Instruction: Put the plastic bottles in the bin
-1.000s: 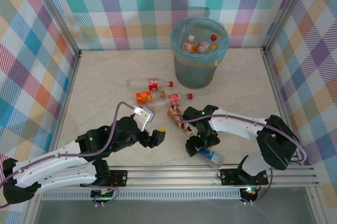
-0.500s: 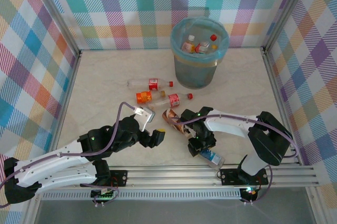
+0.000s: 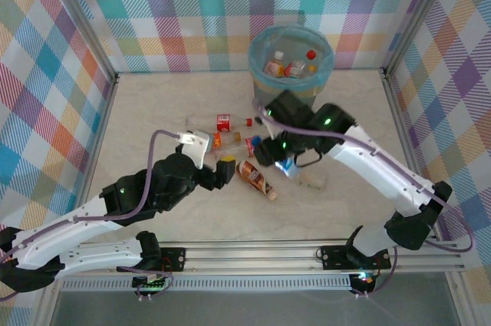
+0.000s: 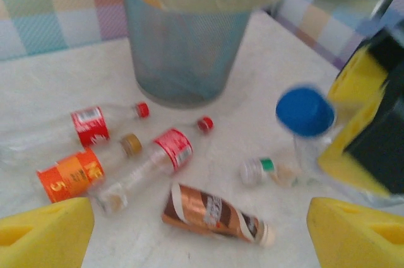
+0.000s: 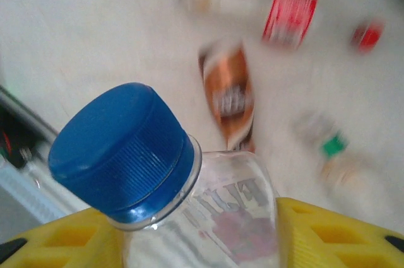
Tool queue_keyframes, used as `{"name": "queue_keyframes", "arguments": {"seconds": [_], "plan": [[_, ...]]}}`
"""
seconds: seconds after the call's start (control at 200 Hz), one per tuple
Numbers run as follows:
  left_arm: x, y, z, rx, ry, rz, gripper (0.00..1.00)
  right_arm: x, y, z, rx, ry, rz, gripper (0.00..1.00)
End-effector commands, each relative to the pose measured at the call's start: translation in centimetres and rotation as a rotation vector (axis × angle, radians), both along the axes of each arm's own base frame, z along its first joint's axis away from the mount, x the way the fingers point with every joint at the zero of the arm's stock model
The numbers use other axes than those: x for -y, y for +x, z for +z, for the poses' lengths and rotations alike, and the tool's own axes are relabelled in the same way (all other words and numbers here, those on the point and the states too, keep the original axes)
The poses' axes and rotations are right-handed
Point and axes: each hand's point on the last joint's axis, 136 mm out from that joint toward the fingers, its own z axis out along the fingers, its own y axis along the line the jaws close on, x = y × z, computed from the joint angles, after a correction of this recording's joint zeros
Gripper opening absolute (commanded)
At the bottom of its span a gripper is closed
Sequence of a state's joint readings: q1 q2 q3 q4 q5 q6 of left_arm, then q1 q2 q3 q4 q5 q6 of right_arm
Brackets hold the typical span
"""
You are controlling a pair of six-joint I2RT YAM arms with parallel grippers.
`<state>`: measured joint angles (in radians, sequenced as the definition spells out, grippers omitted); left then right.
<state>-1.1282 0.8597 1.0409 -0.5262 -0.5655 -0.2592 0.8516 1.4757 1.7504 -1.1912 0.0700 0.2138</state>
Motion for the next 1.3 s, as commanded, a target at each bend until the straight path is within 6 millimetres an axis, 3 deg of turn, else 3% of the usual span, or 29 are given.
{"name": "queue_keyframes", "arguments": {"seconds": [0.0,0.1,0.205,0.32,0.395,0.53,0.665,0.795,0.945,1.11,1.295], "plan": [[-2.5,1.5,3.0,0.067,-0.015,0.162,0.87,0.8,4.8,4.9,0.208,-0.002,-0.003,0.47],[-2.3,1.8,4.5,0.087,-0.041,0.167,0.87,0.6,9.5,10.0,0.397,0.077,-0.047,0.47],[-1.6,1.8,5.2,0.084,-0.049,0.149,0.86,1.0,14.3,14.0,0.551,0.129,-0.109,0.46],[-1.6,1.8,5.1,0.063,-0.053,0.157,0.86,2.7,19.2,17.4,0.712,0.139,-0.222,0.45],[-1.7,1.7,4.8,0.047,-0.077,0.163,0.86,4.1,22.3,18.2,0.794,0.109,-0.289,0.45],[-2.2,1.6,3.4,0.015,-0.093,0.188,0.86,6.4,27.1,16.1,0.808,0.042,-0.386,0.46],[-2.3,1.6,2.1,-0.009,-0.082,0.202,0.86,7.6,30.4,11.6,0.721,0.000,-0.421,0.47],[-2.4,1.8,1.2,-0.023,-0.060,0.223,0.86,7.9,31.8,7.1,0.600,-0.006,-0.444,0.49],[-2.1,2.1,0.2,-0.040,-0.042,0.238,0.86,7.8,32.9,3.6,0.510,0.009,-0.434,0.52],[-1.8,2.3,-1.0,-0.072,-0.035,0.256,0.87,8.2,33.3,1.8,0.458,0.009,-0.445,0.61],[-1.3,2.6,-1.4,-0.088,-0.026,0.262,0.88,8.3,32.7,3.0,0.463,0.037,-0.449,0.74]]}}
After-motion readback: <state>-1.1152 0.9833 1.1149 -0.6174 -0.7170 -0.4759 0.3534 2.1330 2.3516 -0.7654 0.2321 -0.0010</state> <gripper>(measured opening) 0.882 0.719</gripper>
